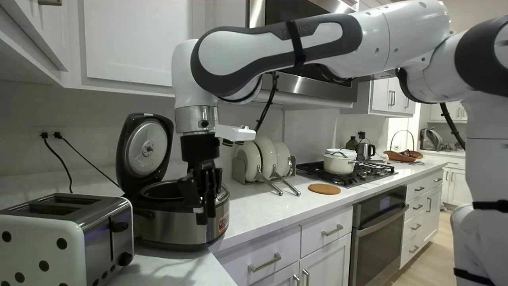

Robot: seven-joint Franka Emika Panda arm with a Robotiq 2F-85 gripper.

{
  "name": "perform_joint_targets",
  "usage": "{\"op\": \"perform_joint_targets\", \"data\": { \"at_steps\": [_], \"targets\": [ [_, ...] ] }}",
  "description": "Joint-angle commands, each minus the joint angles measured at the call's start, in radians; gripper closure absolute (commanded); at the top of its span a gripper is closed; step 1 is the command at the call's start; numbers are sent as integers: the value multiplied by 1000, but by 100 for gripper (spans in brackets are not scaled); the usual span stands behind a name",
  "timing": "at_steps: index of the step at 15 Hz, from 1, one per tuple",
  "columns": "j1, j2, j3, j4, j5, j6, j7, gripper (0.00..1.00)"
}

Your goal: Push the lever on the toaster upwards

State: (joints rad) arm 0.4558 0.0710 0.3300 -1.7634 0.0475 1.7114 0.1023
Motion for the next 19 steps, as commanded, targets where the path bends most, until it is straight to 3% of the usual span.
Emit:
{"op": "perform_joint_targets", "data": {
  "at_steps": [1, 5, 12, 15, 16, 19],
  "targets": [
    [-33, -38, 14, -3, 49, -74, -23, 31],
    [-46, -52, 12, 6, 89, -144, -27, 1],
    [-73, -92, 3, -4, 140, -222, -45, 0],
    [-97, -160, -12, -78, 199, -208, -134, 0],
    [-84, -89, 6, -10, 152, -205, -67, 0],
    [-98, -125, -2, -44, 175, -205, -113, 0]
  ]
}}
